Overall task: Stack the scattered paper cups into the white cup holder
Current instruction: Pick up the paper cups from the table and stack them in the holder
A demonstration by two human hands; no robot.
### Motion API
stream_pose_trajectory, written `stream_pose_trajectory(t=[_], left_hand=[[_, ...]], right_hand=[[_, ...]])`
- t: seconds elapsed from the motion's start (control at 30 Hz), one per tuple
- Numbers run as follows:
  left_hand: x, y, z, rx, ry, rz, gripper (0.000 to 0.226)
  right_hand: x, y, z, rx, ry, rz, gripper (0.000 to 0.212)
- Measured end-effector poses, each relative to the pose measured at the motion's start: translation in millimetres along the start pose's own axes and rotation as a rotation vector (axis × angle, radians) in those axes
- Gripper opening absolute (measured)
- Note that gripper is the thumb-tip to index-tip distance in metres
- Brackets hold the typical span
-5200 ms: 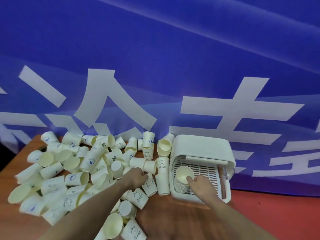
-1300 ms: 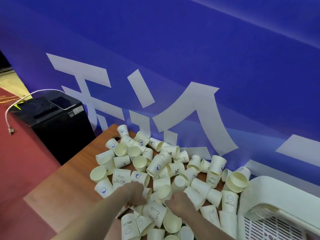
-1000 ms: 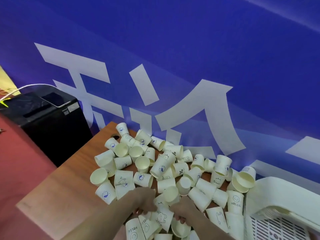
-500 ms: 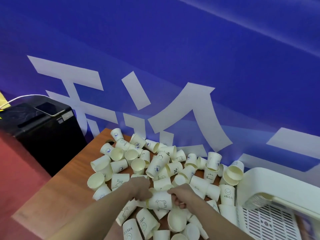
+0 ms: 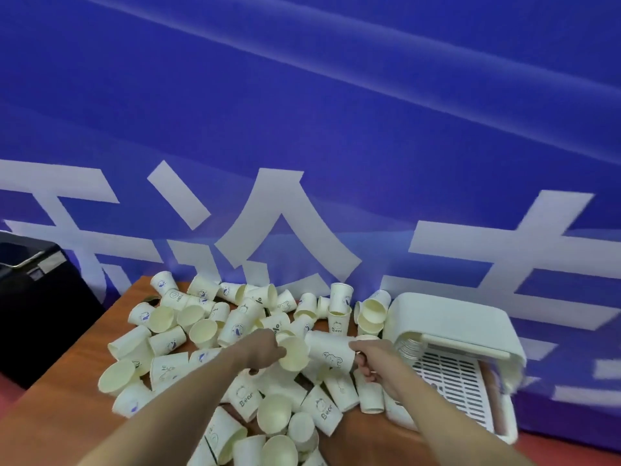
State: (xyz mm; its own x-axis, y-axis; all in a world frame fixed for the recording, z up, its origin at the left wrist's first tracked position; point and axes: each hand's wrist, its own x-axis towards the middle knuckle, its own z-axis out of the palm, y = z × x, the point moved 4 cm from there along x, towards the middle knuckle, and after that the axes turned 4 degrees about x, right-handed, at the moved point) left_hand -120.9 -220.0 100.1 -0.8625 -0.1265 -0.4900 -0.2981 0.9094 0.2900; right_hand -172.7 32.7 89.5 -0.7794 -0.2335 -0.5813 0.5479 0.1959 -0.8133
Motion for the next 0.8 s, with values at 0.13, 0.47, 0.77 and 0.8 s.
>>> stream_pose_trajectory(t=[0.13, 0.47, 0.77, 0.8], left_hand=[[16.0, 71.8, 12.0, -0.031, 0.016, 0.038, 0.037], [43.7, 237.9, 45.5, -0.072, -0.129, 0.213, 0.036], [71.1, 259.5, 97.2, 0.136, -0.284, 0.183, 0.021], [74.3, 258.2, 101.4, 0.152, -0.287, 0.182, 0.023]], right_hand=[[-10.8, 10.5, -82.3, 0.062, 0.064, -0.023, 0.015], [-37.7, 36.0, -229.8, -0.274, 0.225, -0.235, 0.040], [-29.6, 67.4, -257.7, -0.699, 0.323, -0.273, 0.033], [-30.8, 71.2, -257.1, -0.723, 0.344, -0.257, 0.031]])
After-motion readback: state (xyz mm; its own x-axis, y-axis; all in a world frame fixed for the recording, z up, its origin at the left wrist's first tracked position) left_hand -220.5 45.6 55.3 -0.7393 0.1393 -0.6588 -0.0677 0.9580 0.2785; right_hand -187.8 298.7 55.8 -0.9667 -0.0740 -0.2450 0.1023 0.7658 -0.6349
